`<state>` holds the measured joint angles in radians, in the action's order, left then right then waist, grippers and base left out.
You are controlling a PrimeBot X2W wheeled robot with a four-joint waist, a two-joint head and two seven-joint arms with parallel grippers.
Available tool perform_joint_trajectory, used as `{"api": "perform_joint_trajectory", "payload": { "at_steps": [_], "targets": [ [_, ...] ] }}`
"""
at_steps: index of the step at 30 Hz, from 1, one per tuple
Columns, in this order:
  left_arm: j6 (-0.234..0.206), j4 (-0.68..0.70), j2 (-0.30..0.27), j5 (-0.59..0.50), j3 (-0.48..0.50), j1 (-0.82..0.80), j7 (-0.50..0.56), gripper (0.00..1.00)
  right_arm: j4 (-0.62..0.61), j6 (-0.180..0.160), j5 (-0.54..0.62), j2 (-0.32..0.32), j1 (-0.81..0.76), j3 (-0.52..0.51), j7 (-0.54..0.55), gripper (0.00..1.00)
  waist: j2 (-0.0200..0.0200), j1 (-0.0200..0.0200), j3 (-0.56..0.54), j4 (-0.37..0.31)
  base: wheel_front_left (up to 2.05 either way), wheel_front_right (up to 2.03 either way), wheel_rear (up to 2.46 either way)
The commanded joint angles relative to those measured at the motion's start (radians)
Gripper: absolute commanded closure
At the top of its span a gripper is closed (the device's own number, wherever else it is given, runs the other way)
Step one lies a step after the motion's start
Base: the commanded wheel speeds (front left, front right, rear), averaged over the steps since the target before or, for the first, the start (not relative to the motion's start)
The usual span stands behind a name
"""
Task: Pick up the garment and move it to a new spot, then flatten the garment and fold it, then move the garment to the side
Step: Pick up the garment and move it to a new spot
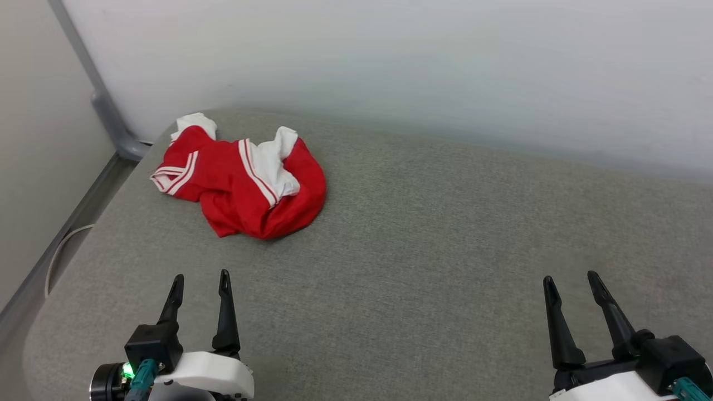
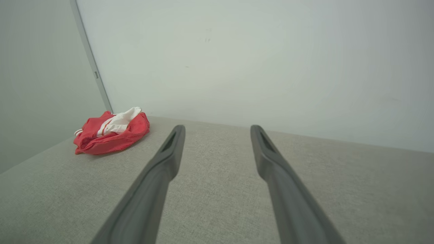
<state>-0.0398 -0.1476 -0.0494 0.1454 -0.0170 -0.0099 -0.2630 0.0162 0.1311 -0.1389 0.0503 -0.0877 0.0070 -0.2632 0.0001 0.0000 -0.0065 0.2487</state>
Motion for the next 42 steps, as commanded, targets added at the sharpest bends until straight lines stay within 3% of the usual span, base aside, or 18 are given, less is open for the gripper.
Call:
{"api": "perform_joint_trajectory", "payload": {
  "at_steps": [1,13,23,29,34,42],
  "targets": [
    [0.001,-0.002,-0.001,0.000,0.005,0.005,-0.003,0.00,-0.004,-0.001,0.007,0.000,-0.013,-0.002,-0.002,0.00,-0.0001,0.0000,0.002,0.039,0.00,0.00,0.00],
    [0.000,0.002,-0.001,0.008,0.040,0.010,-0.003,0.00,-0.006,-0.001,0.014,0.000,-0.003,0.019,-0.002,0.00,-0.0001,0.0000,0.014,0.181,0.00,0.00,0.00],
    [-0.006,0.008,-0.001,0.015,0.051,0.022,-0.003,0.00,0.001,-0.001,0.019,0.000,0.001,0.028,-0.002,0.00,-0.0001,0.0000,0.020,0.223,0.00,0.00,0.00],
    [-0.004,0.003,-0.001,0.020,0.068,0.012,-0.003,0.00,0.004,-0.001,0.022,0.000,0.013,0.033,-0.002,0.00,-0.0001,0.0000,0.025,0.203,0.00,0.00,0.00],
    [0.039,-0.007,-0.007,0.014,0.097,-0.056,-0.003,0.00,-0.005,-0.001,0.040,0.000,0.032,0.040,-0.002,0.00,-0.0001,0.0000,0.053,0.158,0.00,0.00,0.00],
    [0.113,-0.053,-0.070,0.001,0.151,-0.297,-0.003,0.00,-0.041,-0.001,0.091,0.000,0.097,0.037,-0.002,0.00,-0.0001,0.0000,0.162,0.058,0.00,0.00,0.00]
  ]
}}
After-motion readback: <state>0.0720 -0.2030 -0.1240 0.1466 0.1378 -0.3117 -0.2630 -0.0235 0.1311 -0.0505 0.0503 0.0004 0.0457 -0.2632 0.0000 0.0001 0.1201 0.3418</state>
